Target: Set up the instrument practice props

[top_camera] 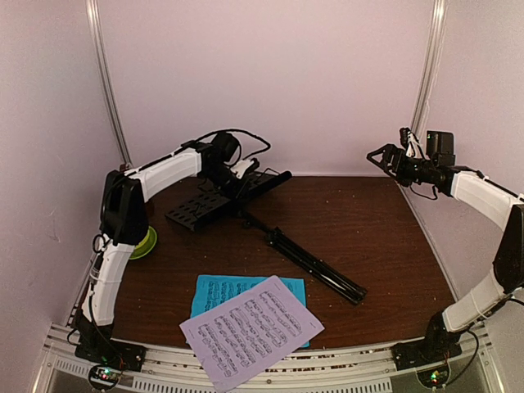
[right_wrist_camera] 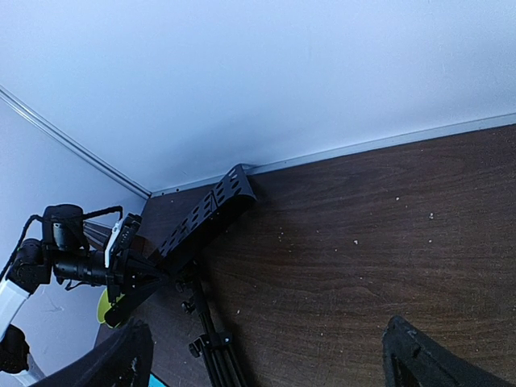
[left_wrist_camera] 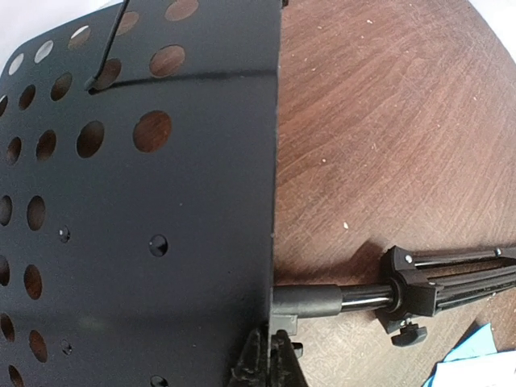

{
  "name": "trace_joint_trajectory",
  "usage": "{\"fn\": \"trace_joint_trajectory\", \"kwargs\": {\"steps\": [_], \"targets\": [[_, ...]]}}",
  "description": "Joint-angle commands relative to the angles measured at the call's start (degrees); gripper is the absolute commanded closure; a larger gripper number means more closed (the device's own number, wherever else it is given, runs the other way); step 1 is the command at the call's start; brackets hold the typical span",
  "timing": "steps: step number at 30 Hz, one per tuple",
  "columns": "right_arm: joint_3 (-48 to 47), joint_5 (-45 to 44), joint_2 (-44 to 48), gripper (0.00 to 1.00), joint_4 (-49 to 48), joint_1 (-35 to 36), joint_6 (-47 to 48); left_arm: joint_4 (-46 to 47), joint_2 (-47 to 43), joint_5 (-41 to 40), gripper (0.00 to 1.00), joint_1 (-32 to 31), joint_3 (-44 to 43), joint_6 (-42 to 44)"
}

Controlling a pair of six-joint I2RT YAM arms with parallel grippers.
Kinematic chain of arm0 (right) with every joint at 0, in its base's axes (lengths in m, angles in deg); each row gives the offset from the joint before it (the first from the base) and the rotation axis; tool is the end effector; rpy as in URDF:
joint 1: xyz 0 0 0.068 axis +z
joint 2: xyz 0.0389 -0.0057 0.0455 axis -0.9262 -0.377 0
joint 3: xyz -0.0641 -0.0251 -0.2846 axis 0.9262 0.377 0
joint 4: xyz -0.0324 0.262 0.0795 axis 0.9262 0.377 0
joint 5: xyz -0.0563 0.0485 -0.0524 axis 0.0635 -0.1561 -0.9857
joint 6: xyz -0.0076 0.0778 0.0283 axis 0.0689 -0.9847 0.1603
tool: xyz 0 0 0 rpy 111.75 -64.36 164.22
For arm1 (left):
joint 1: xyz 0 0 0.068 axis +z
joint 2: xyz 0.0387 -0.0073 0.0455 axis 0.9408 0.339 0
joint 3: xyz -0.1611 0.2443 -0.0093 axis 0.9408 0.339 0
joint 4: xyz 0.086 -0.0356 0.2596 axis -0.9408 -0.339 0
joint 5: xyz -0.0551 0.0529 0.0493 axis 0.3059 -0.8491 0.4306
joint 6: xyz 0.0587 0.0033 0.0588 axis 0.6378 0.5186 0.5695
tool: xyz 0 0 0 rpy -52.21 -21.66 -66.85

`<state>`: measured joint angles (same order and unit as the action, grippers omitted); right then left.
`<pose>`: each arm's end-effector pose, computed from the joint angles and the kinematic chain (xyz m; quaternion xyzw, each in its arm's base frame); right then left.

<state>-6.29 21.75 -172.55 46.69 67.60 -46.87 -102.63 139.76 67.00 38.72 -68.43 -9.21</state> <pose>0.3700 0.0446 0.3278 -0.0044 0.8074 0.3908 0.4419 0.4777 -0.3159 0.2056 0.2608 0.9172 -0.2111 0.2147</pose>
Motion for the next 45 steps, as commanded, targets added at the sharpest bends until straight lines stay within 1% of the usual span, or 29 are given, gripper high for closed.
{"fn": "trace_joint_trajectory", "kwargs": {"steps": [1,7,9,13,15,20,23,26,28,31,35,37,39,41,43,45], "targets": [[0.4,-0.6,1.8,0.0,-0.3,-0.3,0.2,1.7,-3.5,-3.1,1.0,-0.2,-3.1,-0.3],[2.2,-1.6,3.4,0.0,-0.5,-0.3,0.5,11.5,-9.9,-4.9,1.0,-0.1,-2.8,-0.2],[2.7,-1.9,4.0,0.0,-0.5,-0.3,0.5,14.2,-11.4,-5.3,1.0,-0.3,-3.0,1.1],[3.6,-3.4,5.6,0.0,-0.7,-0.3,0.2,16.8,-13.9,-8.3,1.0,-1.7,-4.3,6.8],[4.0,-4.4,6.6,0.0,-0.8,-0.2,0.5,17.3,-15.1,-9.6,1.0,-2.6,-5.0,10.9],[4.9,-6.1,8.2,0.0,-0.5,-0.6,1.2,19.8,-18.6,-14.0,1.0,-5.3,-5.0,18.9],[5.9,-7.4,9.5,0.0,-2.1,-0.9,1.2,22.0,-21.0,-15.2,1.0,-6.6,-4.9,22.7],[6.5,-9.1,10.6,0.0,-3.3,-1.1,0.8,24.4,-23.4,-14.7,1.0,-7.4,-4.6,26.0],[6.8,-6.9,10.8,0.0,-5.2,-1.4,0.8,26.3,-25.1,-12.5,1.0,-7.6,-4.2,27.8],[6.1,0.1,9.3,0.0,-8.2,-2.2,-0.8,31.1,-28.6,-8.8,1.0,-7.7,-1.3,30.4],[2.2,9.9,4.9,0.0,-9.8,-3.0,-5.3,39.2,-33.9,-4.9,1.0,-7.9,4.2,31.9],[2.3,15.2,3.7,0.0,-15.3,-2.9,-9.1,43.1,-36.0,-3.2,1.0,-8.0,6.5,32.1],[3.1,16.2,3.6,0.0,-21.6,-2.8,-14.4,45.8,-37.4,-1.2,1.0,-8.1,7.4,31.6],[2.7,16.8,3.4,0.0,-24.8,-2.4,-18.1,47.6,-38.0,0.7,1.0,-8.1,7.0,30.7],[1.7,16.5,3.3,0.0,-25.0,-1.3,-19.0,48.0,-38.3,2.7,1.0,-8.2,6.2,30.4],[0.3,15.4,3.3,0.0,-23.0,0.0,-18.1,48.1,-38.3,4.3,1.0,-8.3,5.3,30.3]]}}
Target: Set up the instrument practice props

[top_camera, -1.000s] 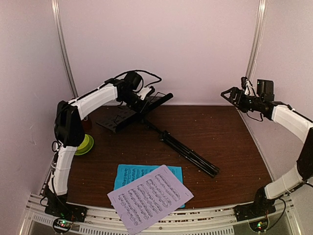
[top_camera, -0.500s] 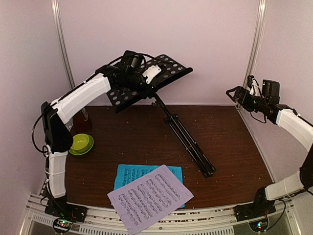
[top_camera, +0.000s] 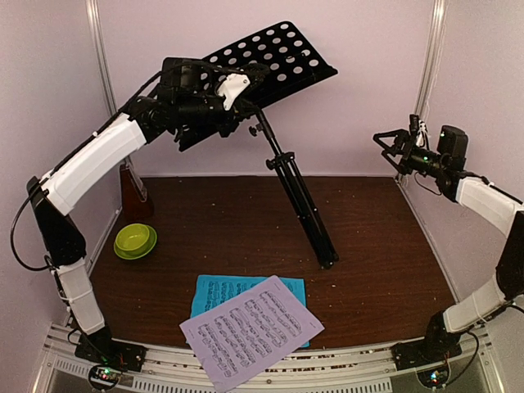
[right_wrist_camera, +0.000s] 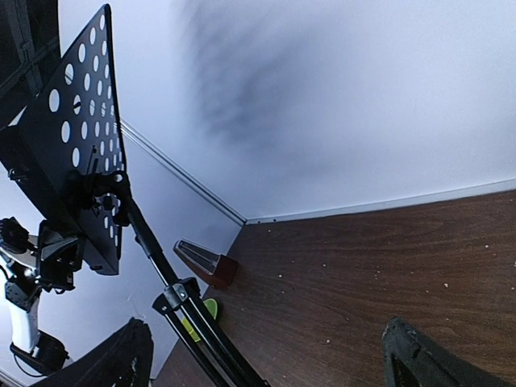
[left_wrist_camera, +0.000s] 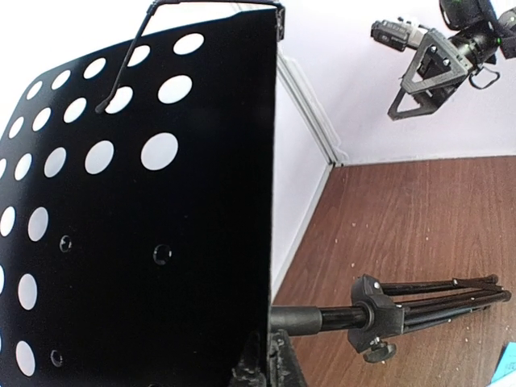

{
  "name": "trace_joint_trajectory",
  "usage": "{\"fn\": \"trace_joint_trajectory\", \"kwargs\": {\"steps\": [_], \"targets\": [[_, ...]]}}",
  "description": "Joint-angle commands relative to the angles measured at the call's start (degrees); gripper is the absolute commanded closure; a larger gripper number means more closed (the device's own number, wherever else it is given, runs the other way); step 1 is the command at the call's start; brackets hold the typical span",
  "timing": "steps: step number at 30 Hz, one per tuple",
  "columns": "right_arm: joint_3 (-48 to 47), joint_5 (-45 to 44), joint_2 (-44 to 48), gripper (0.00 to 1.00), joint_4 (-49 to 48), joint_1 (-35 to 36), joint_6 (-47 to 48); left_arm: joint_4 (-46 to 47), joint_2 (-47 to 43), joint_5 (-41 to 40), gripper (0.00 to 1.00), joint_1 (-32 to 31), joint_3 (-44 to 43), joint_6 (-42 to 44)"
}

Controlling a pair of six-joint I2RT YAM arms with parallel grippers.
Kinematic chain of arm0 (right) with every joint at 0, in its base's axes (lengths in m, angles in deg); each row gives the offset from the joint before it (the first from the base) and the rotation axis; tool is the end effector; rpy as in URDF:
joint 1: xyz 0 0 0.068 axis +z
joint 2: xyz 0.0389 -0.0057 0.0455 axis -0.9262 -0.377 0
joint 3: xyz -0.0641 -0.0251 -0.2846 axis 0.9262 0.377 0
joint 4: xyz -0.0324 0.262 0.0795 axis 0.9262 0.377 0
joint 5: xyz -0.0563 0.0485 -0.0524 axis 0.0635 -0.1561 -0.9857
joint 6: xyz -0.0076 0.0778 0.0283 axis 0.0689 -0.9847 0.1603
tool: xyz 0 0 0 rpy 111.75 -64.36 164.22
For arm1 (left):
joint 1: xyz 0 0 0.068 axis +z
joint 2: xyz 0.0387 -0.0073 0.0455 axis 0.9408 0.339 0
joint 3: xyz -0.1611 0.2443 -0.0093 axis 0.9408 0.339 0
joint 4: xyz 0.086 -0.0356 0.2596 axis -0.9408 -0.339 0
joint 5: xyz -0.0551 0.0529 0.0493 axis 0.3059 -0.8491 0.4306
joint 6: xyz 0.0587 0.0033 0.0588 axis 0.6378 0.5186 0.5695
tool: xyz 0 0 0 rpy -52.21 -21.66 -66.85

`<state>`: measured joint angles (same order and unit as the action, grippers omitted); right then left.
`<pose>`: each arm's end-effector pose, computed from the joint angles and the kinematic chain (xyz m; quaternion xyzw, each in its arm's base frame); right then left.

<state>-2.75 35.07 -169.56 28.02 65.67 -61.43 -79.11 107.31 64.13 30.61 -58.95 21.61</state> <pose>0.3548 0.0444 0.3638 -0.0405 0.7248 0.5087 0.4629 0.3540 -0.3140 0.4836 0.4818 0.6073 -0.1602 0.6111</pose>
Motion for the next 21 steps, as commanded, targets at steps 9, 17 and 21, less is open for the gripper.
{"fn": "trace_joint_trajectory", "kwargs": {"steps": [9,17,21], "targets": [[-6.8,1.0,-0.4,0.0,1.5,8.3,-2.6,22.0,-6.2,17.6,1.0,-1.6,-8.7,1.8],[-8.6,0.9,-0.3,0.02,2.9,17.2,-5.8,21.8,-7.8,23.5,1.0,-3.7,-8.7,1.8],[-9.8,0.6,-0.7,0.04,3.0,22.3,-6.8,21.7,-8.1,23.9,1.0,-4.8,-8.1,2.0]]}}
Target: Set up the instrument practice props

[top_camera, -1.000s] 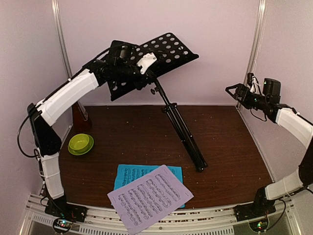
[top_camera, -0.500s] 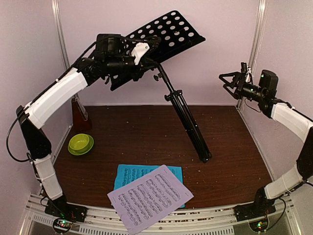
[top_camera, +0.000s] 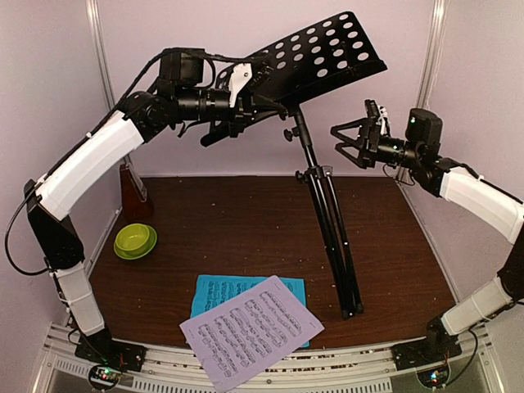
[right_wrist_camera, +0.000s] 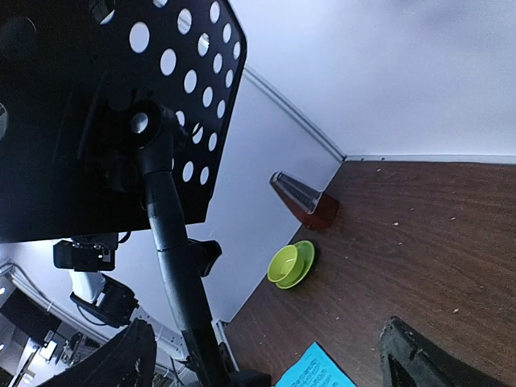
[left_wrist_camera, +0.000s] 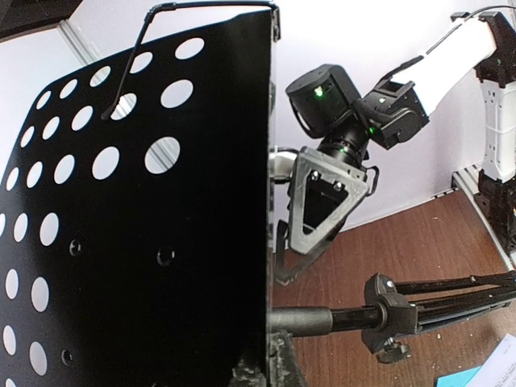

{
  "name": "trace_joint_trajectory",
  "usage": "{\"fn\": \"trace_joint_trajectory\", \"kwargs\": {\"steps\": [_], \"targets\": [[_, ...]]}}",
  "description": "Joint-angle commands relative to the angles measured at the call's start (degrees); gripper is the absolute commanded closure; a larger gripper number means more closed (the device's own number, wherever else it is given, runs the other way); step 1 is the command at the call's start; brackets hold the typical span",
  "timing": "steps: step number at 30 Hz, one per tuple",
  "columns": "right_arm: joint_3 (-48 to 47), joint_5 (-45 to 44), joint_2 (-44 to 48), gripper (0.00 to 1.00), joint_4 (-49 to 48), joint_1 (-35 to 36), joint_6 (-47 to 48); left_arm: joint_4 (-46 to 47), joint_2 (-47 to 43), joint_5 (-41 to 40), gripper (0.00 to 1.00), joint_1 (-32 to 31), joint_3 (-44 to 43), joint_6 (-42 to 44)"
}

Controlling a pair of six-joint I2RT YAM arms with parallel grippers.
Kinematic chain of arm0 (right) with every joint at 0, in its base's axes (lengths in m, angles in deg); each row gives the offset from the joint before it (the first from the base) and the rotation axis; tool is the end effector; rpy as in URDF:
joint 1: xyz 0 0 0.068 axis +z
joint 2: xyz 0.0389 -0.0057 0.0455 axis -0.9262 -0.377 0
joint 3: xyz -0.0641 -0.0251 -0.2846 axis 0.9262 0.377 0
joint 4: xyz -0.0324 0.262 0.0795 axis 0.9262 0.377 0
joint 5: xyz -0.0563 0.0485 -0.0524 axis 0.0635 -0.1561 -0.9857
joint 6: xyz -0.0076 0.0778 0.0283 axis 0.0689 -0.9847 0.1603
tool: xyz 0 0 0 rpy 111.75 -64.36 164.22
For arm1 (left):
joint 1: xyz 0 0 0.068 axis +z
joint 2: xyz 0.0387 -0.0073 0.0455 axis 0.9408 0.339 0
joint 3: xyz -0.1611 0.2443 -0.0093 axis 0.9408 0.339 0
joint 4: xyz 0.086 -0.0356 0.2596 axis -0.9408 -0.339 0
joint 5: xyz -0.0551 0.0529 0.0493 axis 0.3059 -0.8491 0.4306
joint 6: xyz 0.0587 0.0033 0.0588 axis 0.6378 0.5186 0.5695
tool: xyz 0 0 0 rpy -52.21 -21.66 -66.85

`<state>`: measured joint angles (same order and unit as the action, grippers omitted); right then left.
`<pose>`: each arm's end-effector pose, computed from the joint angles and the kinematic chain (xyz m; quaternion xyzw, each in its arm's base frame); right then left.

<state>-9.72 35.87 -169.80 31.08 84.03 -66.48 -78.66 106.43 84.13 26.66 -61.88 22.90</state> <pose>0.3238 0.1548 0.4029 -0.1440 0.6977 0.5970 0.3688 0.3002 -0.3399 0.5120 0.5737 0.4764 -0.2997 0.5951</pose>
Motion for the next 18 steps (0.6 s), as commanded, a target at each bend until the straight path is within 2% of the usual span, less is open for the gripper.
{"fn": "trace_joint_trajectory", "kwargs": {"steps": [1,8,18], "targets": [[-3.1,-0.2,-0.4,0.04,-0.3,4.8,-2.1,21.1,-7.3,3.9,1.0,-1.2,-5.2,1.0],[-3.3,-1.0,-1.1,0.07,-1.4,9.0,-3.6,20.4,-7.6,3.7,1.0,-3.1,-4.2,1.8],[-3.9,-1.2,-2.2,0.19,-1.7,12.6,-3.8,20.7,-7.7,3.8,1.0,-4.8,-3.3,1.9]]}}
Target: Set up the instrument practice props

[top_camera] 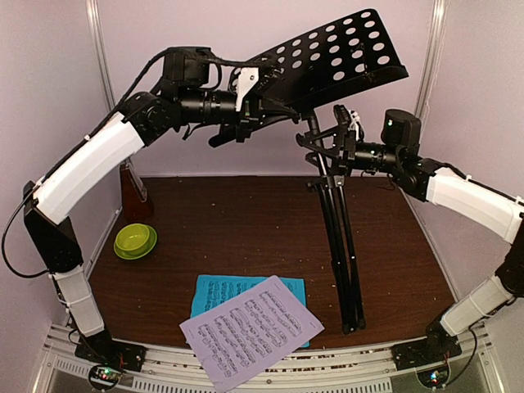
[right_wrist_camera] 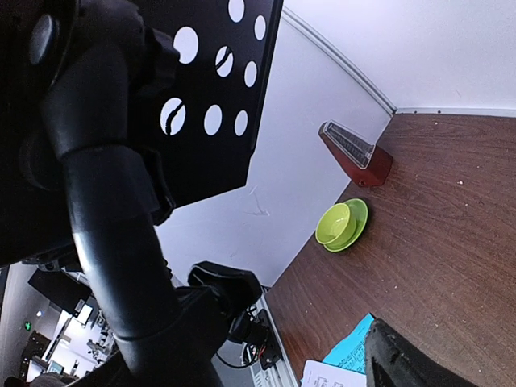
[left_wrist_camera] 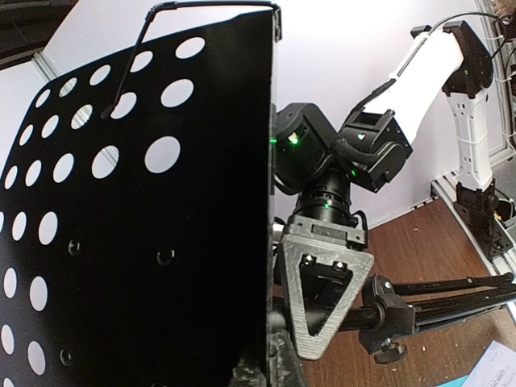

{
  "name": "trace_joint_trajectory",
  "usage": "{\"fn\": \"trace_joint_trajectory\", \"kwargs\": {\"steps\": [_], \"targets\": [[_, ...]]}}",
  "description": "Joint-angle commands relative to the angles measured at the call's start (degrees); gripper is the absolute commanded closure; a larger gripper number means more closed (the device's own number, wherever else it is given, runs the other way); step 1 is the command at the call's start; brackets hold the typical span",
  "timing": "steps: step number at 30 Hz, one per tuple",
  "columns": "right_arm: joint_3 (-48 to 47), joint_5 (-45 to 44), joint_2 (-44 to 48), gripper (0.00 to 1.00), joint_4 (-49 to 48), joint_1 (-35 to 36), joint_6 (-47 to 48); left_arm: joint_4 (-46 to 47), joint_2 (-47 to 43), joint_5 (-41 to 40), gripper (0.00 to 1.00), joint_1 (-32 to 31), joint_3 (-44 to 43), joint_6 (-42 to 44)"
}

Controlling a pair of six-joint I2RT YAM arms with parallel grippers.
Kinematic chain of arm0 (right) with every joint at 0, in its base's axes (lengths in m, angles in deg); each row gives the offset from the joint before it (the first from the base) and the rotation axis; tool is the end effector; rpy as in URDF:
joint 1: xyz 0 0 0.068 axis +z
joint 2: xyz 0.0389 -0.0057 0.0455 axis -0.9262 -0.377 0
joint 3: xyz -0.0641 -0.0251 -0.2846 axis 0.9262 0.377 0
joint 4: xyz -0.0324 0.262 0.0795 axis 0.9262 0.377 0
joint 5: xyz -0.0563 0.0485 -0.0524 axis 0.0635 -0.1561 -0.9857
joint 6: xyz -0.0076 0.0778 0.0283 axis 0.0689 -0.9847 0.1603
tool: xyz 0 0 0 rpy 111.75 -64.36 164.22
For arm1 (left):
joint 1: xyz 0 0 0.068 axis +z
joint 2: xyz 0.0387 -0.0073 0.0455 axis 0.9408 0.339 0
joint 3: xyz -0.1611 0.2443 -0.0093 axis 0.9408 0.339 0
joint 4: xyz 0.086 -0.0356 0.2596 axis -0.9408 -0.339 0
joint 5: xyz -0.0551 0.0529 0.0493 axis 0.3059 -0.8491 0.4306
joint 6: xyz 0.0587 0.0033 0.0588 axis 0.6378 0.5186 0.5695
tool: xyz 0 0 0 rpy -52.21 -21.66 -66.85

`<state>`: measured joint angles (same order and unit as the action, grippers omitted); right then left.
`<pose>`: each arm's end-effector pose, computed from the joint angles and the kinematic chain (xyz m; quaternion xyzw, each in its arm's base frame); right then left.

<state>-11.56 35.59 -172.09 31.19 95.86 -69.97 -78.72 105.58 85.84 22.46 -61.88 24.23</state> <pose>0.2955 0.2232 0.4014 -0.1906 0.6886 0.6394 0.2841 0.2684 -0.3569 0.5184 0.5998 0.4354 -0.3240 0.5880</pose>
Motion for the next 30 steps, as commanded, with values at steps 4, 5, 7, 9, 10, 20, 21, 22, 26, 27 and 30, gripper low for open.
{"fn": "trace_joint_trajectory", "kwargs": {"steps": [4,5,7,9,10,20,21,22,26,27,30], "targets": [[-1.9,-0.8,-0.1,0.25,-2.0,1.4,-0.5,20.6,-7.0,2.0,1.0,-1.0,-2.9,0.5],[-1.8,-0.9,-0.1,0.27,-2.0,1.7,-0.6,20.5,-7.1,2.0,1.0,-1.1,-2.8,0.5],[-1.6,-0.8,-0.3,0.29,-2.1,2.1,-0.5,20.5,-7.1,2.0,1.0,-1.3,-2.7,0.6],[-1.6,-1.0,-0.4,0.3,-2.2,2.3,-0.5,20.6,-7.1,2.0,1.0,-1.3,-2.6,0.4],[-1.7,-1.0,-0.5,0.31,-2.1,2.4,-0.6,20.5,-7.1,2.0,1.0,-1.4,-2.6,0.3],[-2.7,-1.4,-1.8,0.34,-2.4,2.9,-1.1,20.9,-7.2,2.1,1.0,-2.0,-2.3,0.3],[-2.9,-1.4,-1.9,0.35,-2.4,2.9,-1.0,20.9,-7.2,2.0,1.0,-2.0,-2.3,0.3],[-3.0,-1.4,-2.2,0.36,-2.3,2.9,-0.9,20.9,-7.3,2.0,1.0,-2.0,-2.2,0.3],[-3.6,-1.5,-2.5,0.39,-1.9,2.9,-0.9,20.9,-7.4,2.1,1.0,-2.0,-1.7,0.7],[-3.7,-1.5,-2.4,0.39,-1.9,2.9,-0.9,20.7,-7.4,2.2,1.0,-2.1,-1.6,0.8],[-4.0,-1.3,-2.1,0.38,-1.7,2.9,-0.7,19.9,-7.4,2.6,1.0,-2.0,-1.5,1.4]]}}
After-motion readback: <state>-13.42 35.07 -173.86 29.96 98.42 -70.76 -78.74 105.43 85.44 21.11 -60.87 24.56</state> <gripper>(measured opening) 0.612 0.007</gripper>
